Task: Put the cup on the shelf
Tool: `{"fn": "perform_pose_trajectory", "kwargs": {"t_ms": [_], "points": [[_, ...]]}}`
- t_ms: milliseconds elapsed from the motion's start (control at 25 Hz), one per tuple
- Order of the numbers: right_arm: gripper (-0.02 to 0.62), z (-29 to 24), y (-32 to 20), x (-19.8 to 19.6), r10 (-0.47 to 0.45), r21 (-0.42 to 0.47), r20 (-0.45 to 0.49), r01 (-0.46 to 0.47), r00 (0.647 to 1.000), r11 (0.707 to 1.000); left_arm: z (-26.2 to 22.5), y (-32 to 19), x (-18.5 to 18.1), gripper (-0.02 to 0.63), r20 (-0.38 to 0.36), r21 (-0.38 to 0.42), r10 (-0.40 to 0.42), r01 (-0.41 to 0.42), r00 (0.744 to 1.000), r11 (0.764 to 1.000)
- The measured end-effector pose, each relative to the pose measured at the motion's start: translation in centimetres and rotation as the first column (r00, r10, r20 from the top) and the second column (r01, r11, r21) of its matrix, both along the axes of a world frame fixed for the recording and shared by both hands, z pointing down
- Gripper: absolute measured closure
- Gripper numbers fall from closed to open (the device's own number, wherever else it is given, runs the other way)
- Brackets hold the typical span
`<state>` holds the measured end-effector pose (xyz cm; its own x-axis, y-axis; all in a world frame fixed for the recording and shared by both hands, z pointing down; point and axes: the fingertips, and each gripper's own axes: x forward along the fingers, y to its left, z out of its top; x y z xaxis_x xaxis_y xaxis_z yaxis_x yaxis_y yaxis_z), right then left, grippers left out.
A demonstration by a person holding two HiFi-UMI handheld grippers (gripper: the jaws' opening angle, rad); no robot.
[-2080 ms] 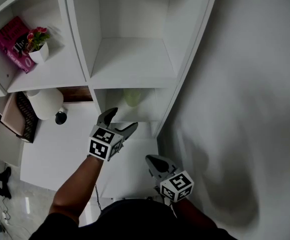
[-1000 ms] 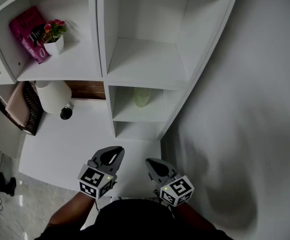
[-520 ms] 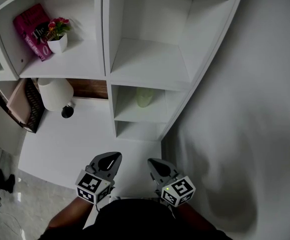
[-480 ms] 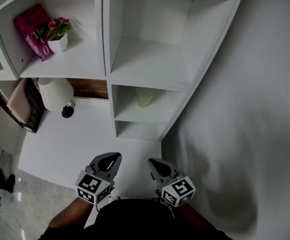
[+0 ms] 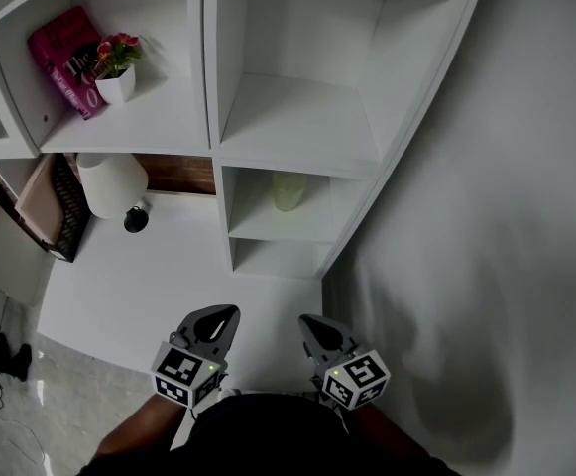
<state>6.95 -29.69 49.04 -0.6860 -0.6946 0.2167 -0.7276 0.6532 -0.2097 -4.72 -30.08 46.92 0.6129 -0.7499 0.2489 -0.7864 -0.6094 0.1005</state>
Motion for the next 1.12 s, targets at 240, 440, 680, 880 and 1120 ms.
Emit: {"fn": "perform_pose_trajectory", "kwargs": {"t_ms": [240,440,680,880,1120], "points": [[0.592,-0.21,0.0,0.11,0.009,0.012,0.011,-0.009,1.0,1.0,-0.06,-0.04,0.28,0.598,0.006,0.005,0.007,-0.007,1.0,1.0],[0.592,-0.16,0.04,0.22,0.016,0.015,-0.001,-0.016,1.0,1.0,-0.13,0.07,0.39,0.598,0.011,0.007,0.012,-0.013,1.0,1.0],[0.592,-0.02,0.11,0.06,0.01,0.015,-0.003,-0.01,1.0,1.0,0.05,0.0,0.48,0.598,0.009,0.007,0.012,-0.012,1.0,1.0],[0.592,-0.03,0.13,0.06,0.013,0.012,0.001,-0.013,1.0,1.0,0.08,0.05,0.54,0.598,0.009,0.008,0.012,-0.012,1.0,1.0],[0.592,-0.03,0.01,0.1,0.015,0.01,0.003,-0.015,1.0,1.0,0.1,0.01,0.53,0.598,0.011,0.005,0.012,-0.012,1.0,1.0]]}}
